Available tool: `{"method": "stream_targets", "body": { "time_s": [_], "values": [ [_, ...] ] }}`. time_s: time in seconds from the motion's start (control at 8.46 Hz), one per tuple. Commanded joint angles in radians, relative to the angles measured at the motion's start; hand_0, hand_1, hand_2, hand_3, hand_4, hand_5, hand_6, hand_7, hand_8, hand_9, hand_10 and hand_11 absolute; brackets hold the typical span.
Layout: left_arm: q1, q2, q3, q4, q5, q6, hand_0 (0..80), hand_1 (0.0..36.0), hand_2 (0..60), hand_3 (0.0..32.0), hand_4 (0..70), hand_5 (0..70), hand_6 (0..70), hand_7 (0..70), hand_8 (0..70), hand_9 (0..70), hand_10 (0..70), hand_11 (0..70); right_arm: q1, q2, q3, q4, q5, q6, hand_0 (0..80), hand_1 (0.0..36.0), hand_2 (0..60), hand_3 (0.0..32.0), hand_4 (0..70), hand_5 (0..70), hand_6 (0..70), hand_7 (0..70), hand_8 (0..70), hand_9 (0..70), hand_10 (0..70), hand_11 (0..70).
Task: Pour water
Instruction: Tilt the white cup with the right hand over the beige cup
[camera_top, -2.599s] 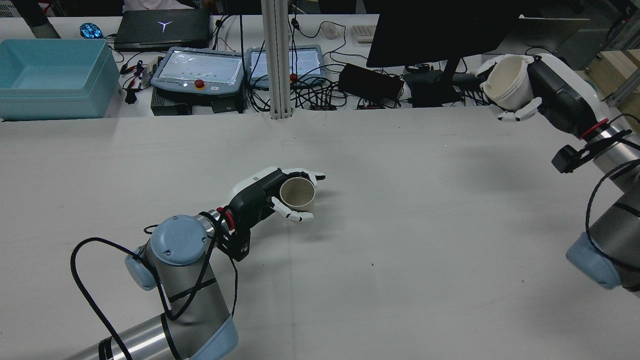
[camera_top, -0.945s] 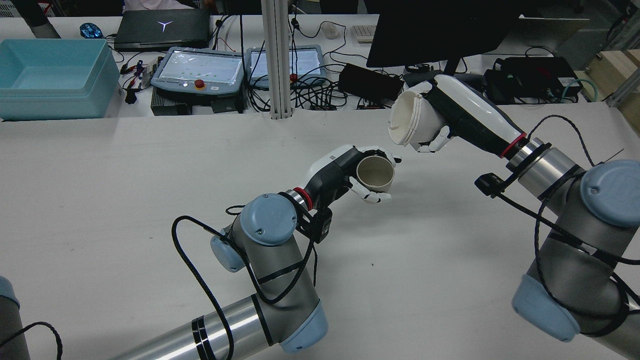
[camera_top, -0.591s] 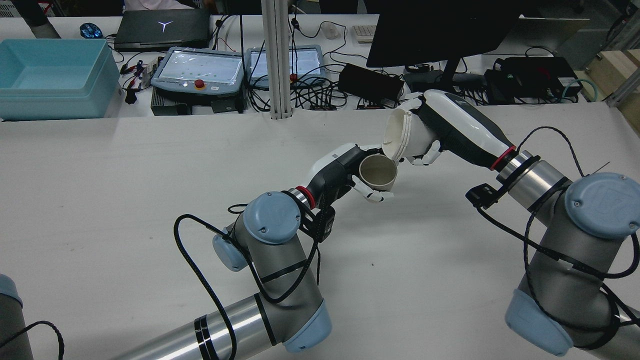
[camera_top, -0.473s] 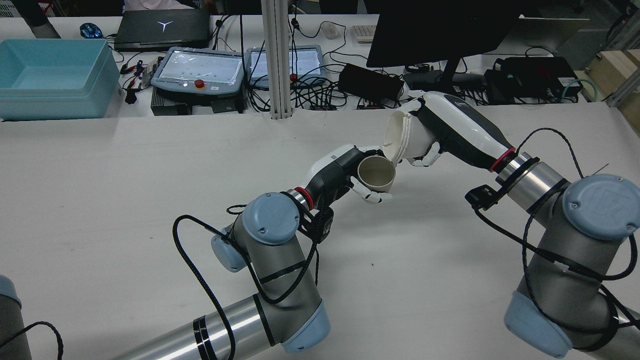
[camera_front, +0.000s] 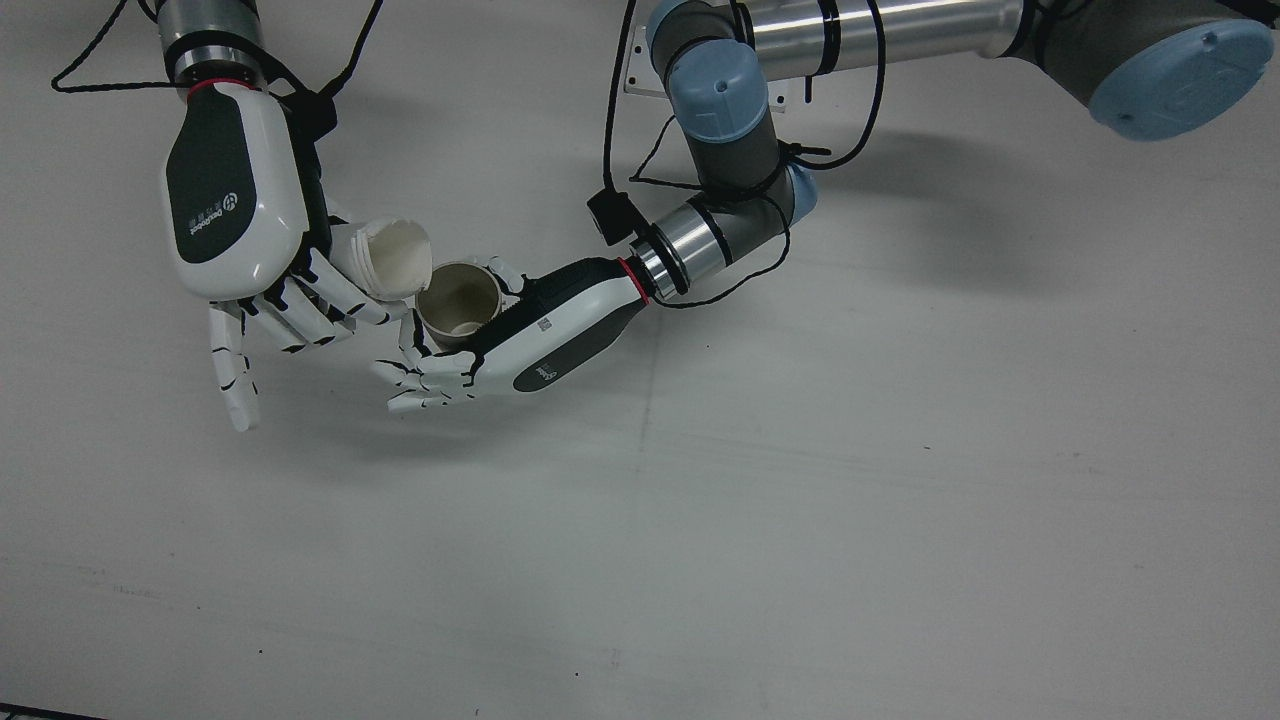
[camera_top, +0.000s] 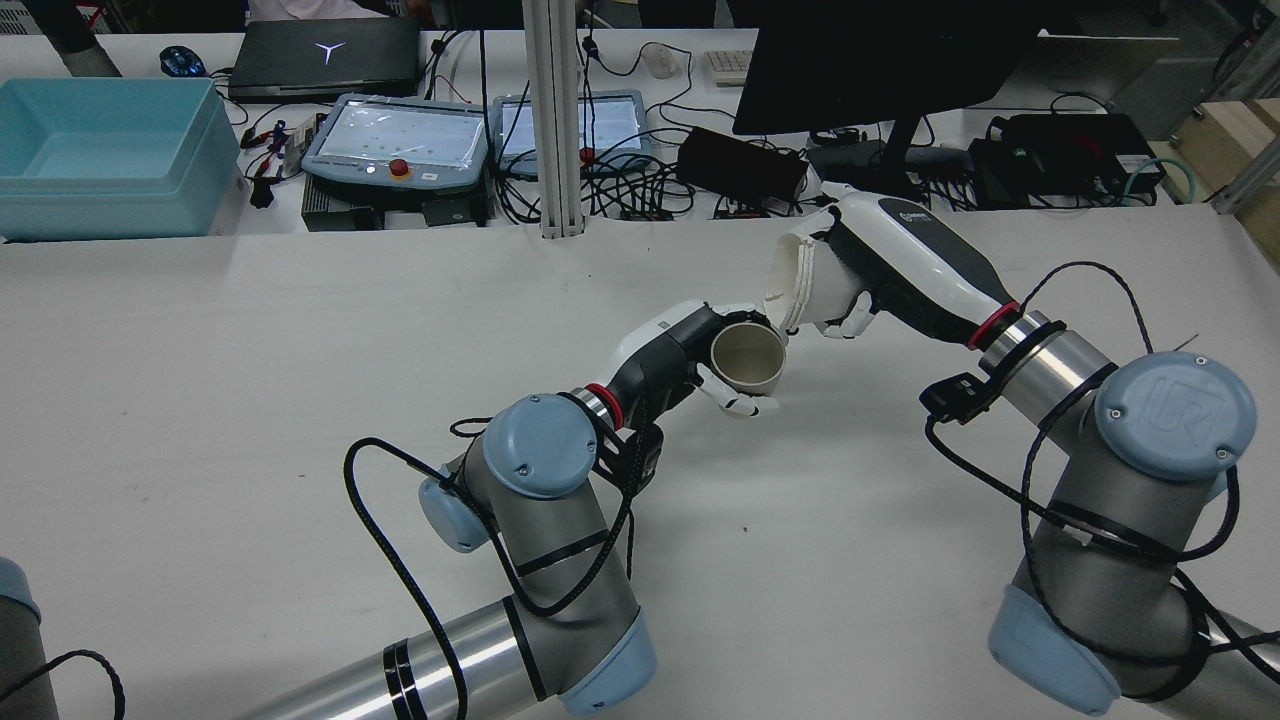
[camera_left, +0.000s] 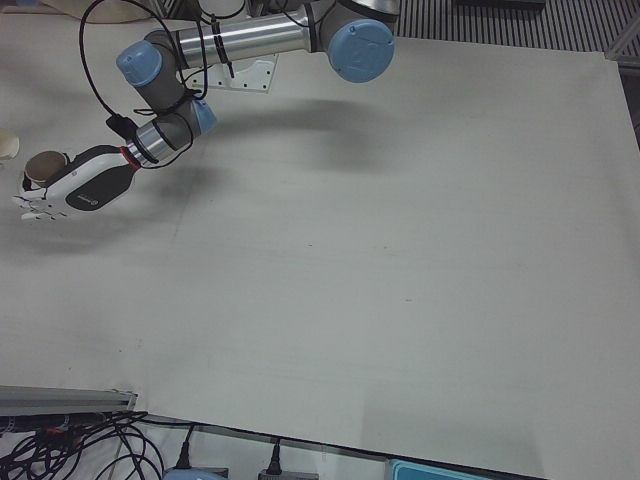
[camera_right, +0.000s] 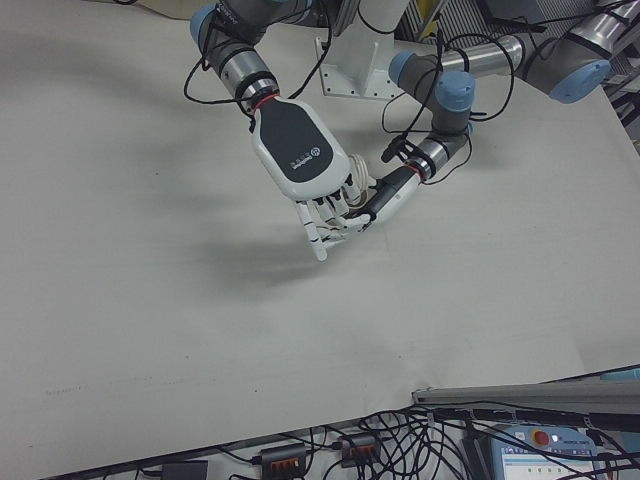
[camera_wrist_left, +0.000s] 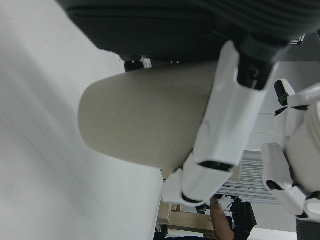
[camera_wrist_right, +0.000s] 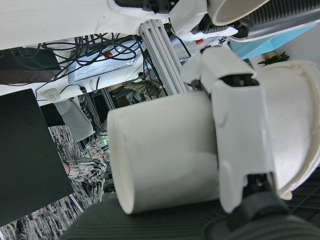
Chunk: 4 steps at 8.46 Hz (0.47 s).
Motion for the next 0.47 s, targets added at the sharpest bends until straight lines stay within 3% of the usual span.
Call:
{"method": "stream_targets", "body": {
  "time_s": [0.0,0.35],
  "values": [
    [-0.001,0.007,0.001,0.0,0.001,0.0,80.0,36.0,60.0,0.0,35.7,70.0,25.3,19.2,13.9,8.8,8.4,16.4,-0.006,0.011,-0.042,-0.003,0.008,-0.007,80.0,36.0,60.0,0.0,52.9,28.0,70.0,70.0,50.4,65.4,5.3,12.0],
    [-0.003,0.007,-0.008,0.001,0.002,-0.001,80.0,36.0,60.0,0.0,36.1,70.0,25.4,19.1,13.9,8.8,8.3,16.3,-0.006,0.013,-0.039,0.0,0.012,-0.001,80.0,36.0,60.0,0.0,46.0,28.2,70.0,70.0,51.2,65.5,7.7,15.6]
  ]
}}
